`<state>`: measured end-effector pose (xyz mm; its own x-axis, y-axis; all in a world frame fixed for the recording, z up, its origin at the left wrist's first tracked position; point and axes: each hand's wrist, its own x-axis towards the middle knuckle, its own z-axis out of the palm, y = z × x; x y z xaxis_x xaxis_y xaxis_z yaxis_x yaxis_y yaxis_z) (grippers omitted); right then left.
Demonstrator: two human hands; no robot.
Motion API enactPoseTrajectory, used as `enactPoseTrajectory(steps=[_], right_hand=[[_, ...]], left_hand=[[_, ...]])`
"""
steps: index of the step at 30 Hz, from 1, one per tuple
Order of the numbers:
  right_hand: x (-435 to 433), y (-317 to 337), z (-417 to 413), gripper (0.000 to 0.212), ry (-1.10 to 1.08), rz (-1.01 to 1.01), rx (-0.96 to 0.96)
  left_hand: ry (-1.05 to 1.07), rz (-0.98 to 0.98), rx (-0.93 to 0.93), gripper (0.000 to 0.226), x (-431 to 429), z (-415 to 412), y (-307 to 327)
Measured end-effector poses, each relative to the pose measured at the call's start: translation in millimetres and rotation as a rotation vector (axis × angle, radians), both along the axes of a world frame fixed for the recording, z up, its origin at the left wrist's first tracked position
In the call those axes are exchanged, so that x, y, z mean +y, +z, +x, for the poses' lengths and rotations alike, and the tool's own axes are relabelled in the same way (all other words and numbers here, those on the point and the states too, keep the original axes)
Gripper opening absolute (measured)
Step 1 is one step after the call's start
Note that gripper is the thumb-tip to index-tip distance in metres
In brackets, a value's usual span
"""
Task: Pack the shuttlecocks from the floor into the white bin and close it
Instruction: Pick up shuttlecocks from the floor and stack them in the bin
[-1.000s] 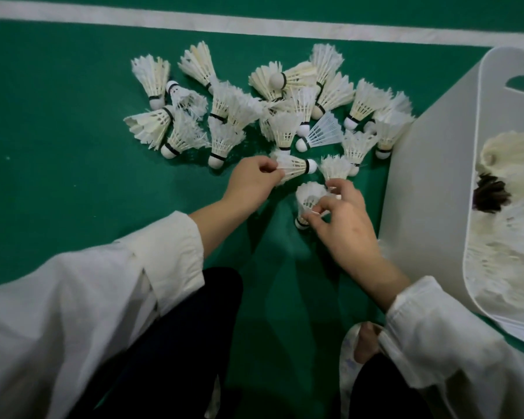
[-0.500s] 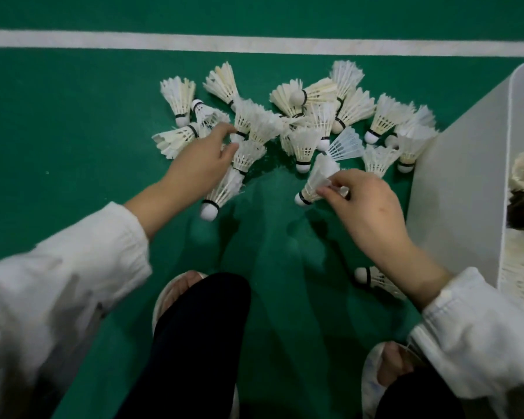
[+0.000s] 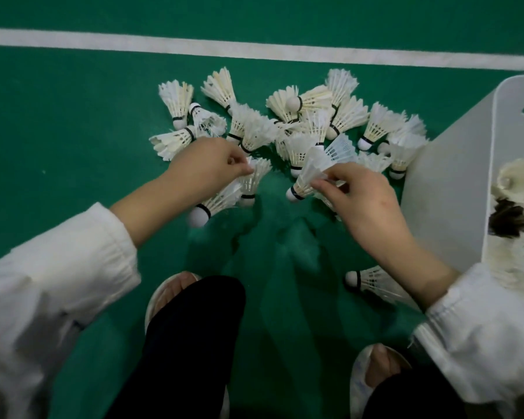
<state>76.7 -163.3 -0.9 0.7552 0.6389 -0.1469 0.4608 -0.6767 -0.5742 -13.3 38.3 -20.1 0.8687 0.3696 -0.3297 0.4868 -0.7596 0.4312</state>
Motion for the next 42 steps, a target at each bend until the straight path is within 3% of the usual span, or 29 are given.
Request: enactPoseTrajectory(steps=[6, 10, 14, 20, 24, 29, 34, 42], right_hand=[[-16.5, 59.2, 29.1, 0.022, 0.229, -0.032, -0.171], [-57.0, 114.7, 50.4, 0.026, 0.315, -0.113, -0.335], [-113.1, 158.5, 65.2, 0.026, 0.216, -0.154, -0.437], [-192.5, 168.0, 74.3, 0.026, -0.033, -0.139, -0.369], [-224.5, 145.4, 68.7, 0.026, -0.182, -0.108, -0.236], [-237.6, 98.8, 64.7, 0.023, -0.204, -0.106, -0.131], [-228.9, 56.8, 72.3, 0.024, -0.176, -0.186, -0.154], [-221.0, 11.0, 76.1, 0.021, -0.139, -0.354, -0.079]], left_hand=[[-0.12, 0.043, -0.211, 0.026, -34.3, 16.3, 81.7], [-0.262, 0.132, -0.249, 0.025, -65.4, 41.5, 131.8], [-0.461, 0.217, -0.325, 0.026, -105.7, 65.1, 172.2], [-0.643, 0.268, -0.453, 0.026, -170.9, 98.4, 203.0], [-0.598, 0.25, -0.462, 0.028, -214.2, 103.0, 179.8], [-0.436, 0.184, -0.352, 0.029, -253.4, 87.4, 132.9], [-0.243, 0.172, -0.4, 0.026, -265.3, 79.1, 105.6], [-0.19, 0.19, -0.394, 0.025, -271.3, 82.3, 91.0]])
